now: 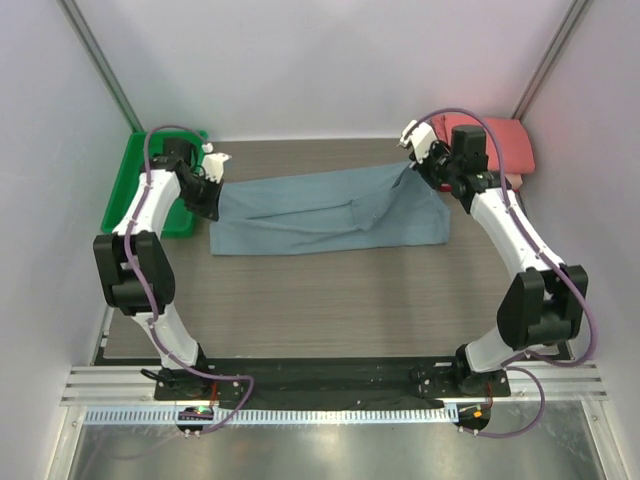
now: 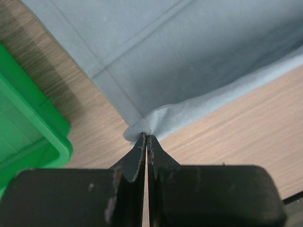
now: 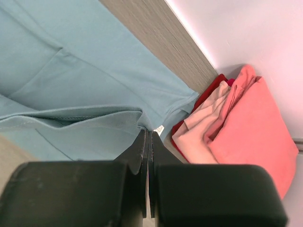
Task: Fold and stack the t-shirts
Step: Fold the tshirt
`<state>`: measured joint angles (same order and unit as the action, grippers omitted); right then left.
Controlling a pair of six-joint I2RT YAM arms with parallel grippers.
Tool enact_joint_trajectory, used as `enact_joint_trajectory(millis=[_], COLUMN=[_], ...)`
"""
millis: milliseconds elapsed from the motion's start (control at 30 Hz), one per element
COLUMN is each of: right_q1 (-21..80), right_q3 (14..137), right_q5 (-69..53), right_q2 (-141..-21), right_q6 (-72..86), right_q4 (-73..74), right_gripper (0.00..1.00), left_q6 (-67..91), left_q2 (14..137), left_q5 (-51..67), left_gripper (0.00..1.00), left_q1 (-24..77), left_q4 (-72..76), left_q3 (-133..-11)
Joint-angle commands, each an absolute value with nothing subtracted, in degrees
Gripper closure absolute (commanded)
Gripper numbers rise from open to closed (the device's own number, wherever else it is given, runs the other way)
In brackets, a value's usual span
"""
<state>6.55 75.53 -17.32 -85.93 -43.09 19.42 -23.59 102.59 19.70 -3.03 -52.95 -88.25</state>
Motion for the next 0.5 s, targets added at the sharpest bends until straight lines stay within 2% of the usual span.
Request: enact_joint_trajectory(millis=[0,200,333,433,467], right_q1=[5.9,5.8,5.8,5.9,5.9], right_q3=[80.3,84.9,91.7,101.5,107.2], right_q5=[-16.2,-16.2,-15.9,-14.1,-10.8], right_q2=[-90.0,-96.9,-107.4,-115.0,-120.4], right_q6=[-41.0,-41.1,-41.9,-40.9,-39.9], right_q4=[12.6,8.8,7.0,7.4,7.9], right_gripper=[0.99,0.99,0.99,0.99,0.96], left_q6=[-22.9,-22.8,-22.5,-22.3,-22.0], left_q2=[104.5,109.0,112.7,116.2,116.9], left_q5=[17.8,16.6,16.4,15.1,14.2], left_gripper=[1.00,1.00,1.00,1.00,1.00], left_q1=[-3.3,-3.3,-3.3,-3.3,-3.3], left_q4=[-51.7,-51.2,-51.2,-52.2,-52.2], left_q3=[-92.2,-96.0,-99.8,-103.6,-104.3])
